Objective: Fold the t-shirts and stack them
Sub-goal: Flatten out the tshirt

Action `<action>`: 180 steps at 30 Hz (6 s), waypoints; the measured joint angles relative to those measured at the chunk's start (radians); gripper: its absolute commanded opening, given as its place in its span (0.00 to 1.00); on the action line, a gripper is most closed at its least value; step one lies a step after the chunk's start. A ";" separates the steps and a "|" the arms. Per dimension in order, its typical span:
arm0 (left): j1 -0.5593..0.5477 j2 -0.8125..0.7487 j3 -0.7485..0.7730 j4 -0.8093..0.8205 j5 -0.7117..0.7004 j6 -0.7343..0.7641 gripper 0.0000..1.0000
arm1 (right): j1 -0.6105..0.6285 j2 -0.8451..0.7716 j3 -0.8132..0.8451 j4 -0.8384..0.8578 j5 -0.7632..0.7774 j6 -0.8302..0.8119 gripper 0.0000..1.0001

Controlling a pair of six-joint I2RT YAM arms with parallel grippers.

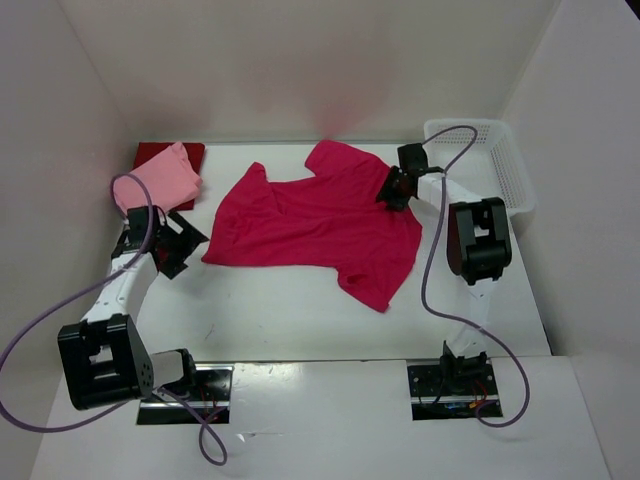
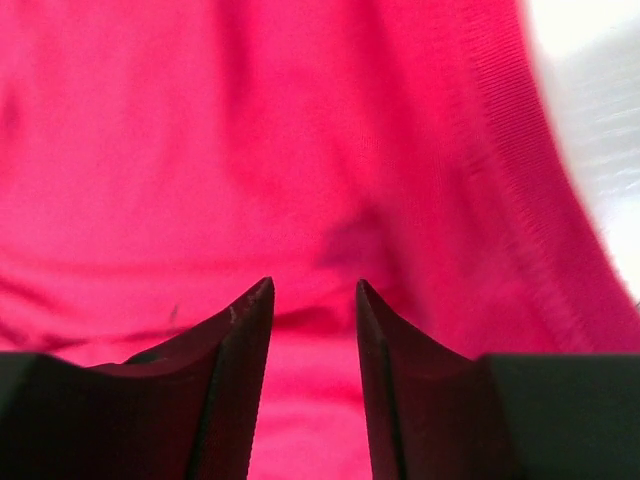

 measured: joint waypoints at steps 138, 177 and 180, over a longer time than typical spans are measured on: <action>-0.016 0.219 0.011 0.202 0.260 -0.018 0.00 | 0.533 -0.752 -0.893 -0.171 0.137 0.582 0.05; -0.016 0.201 -0.013 0.192 0.236 -0.002 0.00 | 0.486 -0.860 -0.851 -0.164 0.146 0.487 0.50; -0.016 0.201 -0.013 0.195 0.240 -0.002 0.00 | 0.436 -1.021 -0.882 -0.167 0.143 0.510 0.50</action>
